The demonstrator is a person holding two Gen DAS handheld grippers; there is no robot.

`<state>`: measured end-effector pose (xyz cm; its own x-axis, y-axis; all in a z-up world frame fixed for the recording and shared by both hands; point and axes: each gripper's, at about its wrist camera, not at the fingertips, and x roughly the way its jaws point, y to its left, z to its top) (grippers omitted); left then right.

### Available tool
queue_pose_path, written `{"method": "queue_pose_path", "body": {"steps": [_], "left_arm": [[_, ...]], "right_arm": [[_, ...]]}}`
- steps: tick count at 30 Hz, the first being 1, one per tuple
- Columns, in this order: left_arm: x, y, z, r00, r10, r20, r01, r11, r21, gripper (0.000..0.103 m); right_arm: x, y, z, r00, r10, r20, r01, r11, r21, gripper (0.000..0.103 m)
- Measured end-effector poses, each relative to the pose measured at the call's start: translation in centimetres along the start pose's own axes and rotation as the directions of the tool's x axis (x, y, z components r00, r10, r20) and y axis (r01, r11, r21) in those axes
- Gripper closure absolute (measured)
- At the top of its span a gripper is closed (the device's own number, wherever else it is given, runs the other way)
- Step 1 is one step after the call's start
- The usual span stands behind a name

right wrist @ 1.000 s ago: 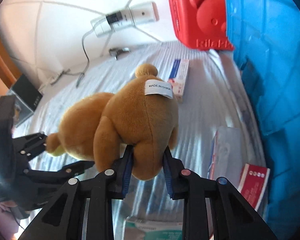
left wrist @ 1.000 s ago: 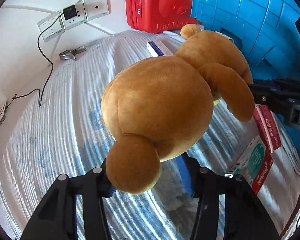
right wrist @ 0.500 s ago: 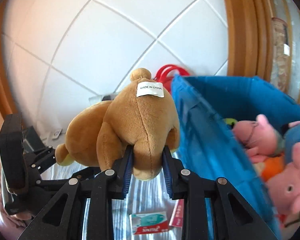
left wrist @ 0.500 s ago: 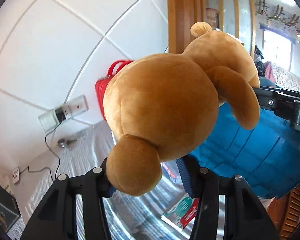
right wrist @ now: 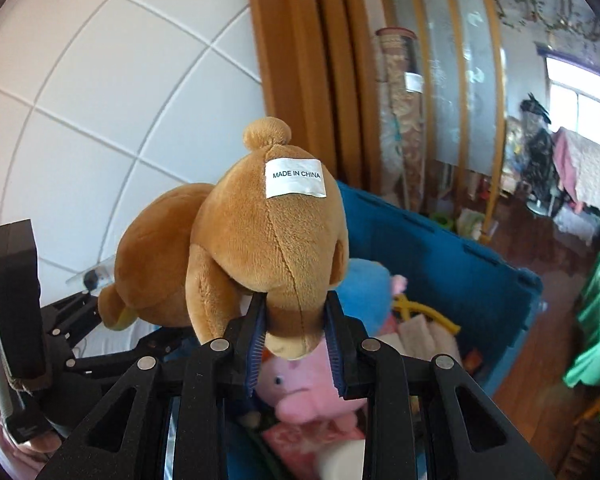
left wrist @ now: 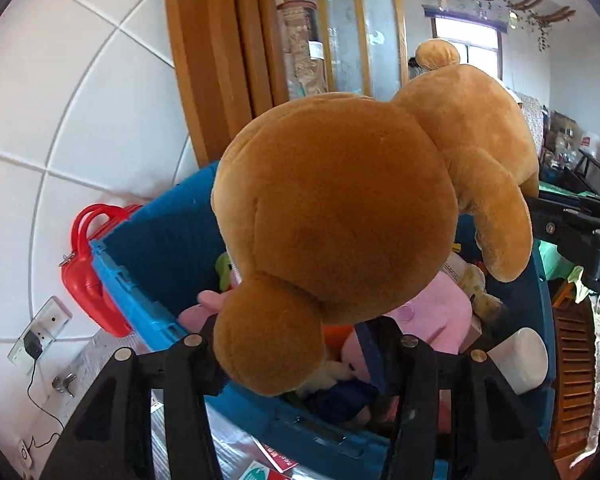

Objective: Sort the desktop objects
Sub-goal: 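Carry the teddy bear into the blue bin and open both tools, then move both tools back over the bed toward the medicine boxes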

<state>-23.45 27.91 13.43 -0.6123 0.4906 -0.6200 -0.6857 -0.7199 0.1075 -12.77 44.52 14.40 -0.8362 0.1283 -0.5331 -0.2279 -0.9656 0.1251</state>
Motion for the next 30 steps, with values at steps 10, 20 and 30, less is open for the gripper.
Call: {"method": "queue_pose_path", "body": {"steps": [10,20,30], "left_arm": [[1.9,-2.0,-0.7,0.997,0.054,-0.056,-0.054,0.998,-0.015,0.036],[0.9,-1.0,-2.4,0.996,0.044,-0.077,-0.048,0.997,-0.052,0.029],[0.6,-2.9,-3.2,0.997,-0.001,-0.076,-0.001,1.0,-0.031,0.029]], "right_arm": [[4.8,-9.9,-1.8,0.966,-0.188,-0.179,0.22,0.958,0.181,0.042],[4.9,-11.1,-3.1,0.943,-0.253,-0.216,0.285,0.95,0.127,0.009],[3.0,-10.1,-4.7,0.943,-0.256,-0.21,0.278,0.957,0.079,0.001]]}}
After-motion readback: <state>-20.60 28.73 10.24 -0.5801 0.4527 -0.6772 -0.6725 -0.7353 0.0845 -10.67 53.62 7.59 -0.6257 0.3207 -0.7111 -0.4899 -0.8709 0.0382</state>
